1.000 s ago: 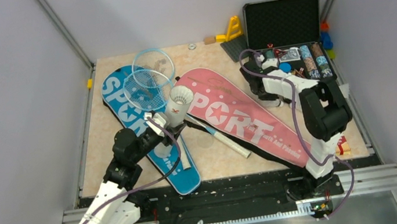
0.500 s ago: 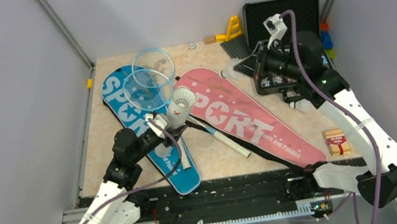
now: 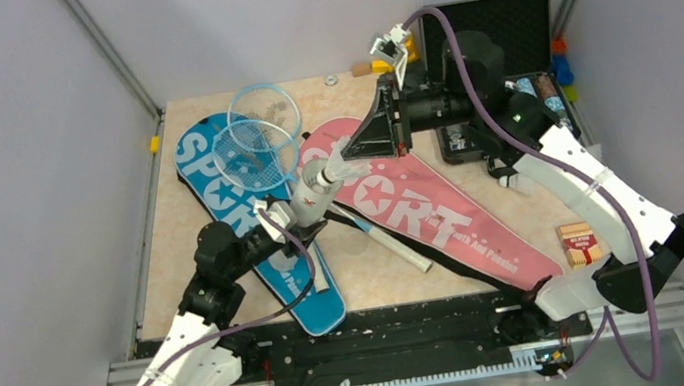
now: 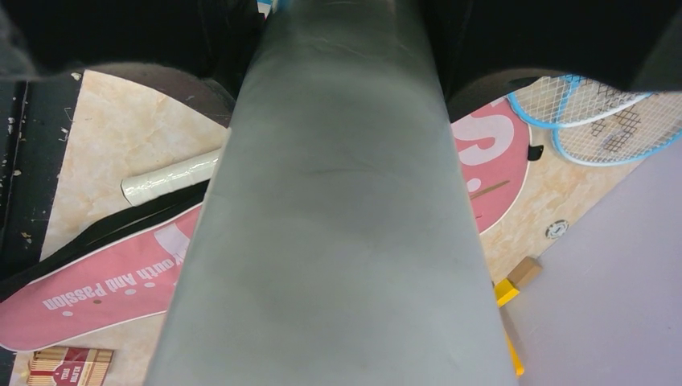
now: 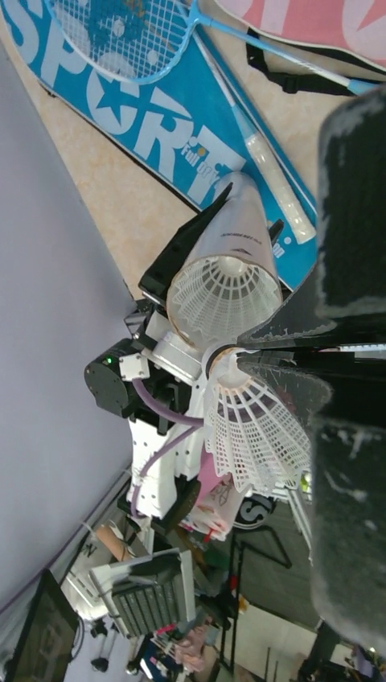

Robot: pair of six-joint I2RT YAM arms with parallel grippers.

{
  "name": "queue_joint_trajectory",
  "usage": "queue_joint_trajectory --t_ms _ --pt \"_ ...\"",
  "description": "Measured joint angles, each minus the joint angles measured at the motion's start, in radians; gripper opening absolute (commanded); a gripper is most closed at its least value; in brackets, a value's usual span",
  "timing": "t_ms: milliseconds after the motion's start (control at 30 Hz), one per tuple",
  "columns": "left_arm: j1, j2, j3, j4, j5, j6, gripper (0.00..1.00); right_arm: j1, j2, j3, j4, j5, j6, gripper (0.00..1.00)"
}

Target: Pack up the badminton gear

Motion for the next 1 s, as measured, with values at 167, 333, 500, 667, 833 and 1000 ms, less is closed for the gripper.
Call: queue_joint_trajectory --t_ms 167,333,500,667,833,1000 --pt "0.0 0.0 0.0 0.0 0.012 0.002 0.29 0.042 0.071 0.122 -0.175 0.118 -0.094 0.0" --pt "0.0 -0.002 -0.002 0.0 0.023 0.002 0.29 0.104 0.156 0.222 -0.314 0.243 -0.166 0.0" --pt "0.008 -0.016 -0.008 -0.006 0.005 -0.005 0.28 0.18 0.245 0.373 -0.441 0.418 -0.265 0.08" --pt "0.009 -0.02 -0.011 -0.003 -0.002 -0.009 0.28 0.248 0.277 0.463 -0.529 0.559 -0.353 0.28" --pt "0.005 -0.02 -0.013 0.002 0.004 -0.007 0.29 0.271 0.307 0.469 -0.586 0.64 -0.401 0.46" --pt "0.005 -0.02 -0.013 0.002 0.004 -0.007 0.28 0.273 0.315 0.468 -0.607 0.671 -0.439 0.87"
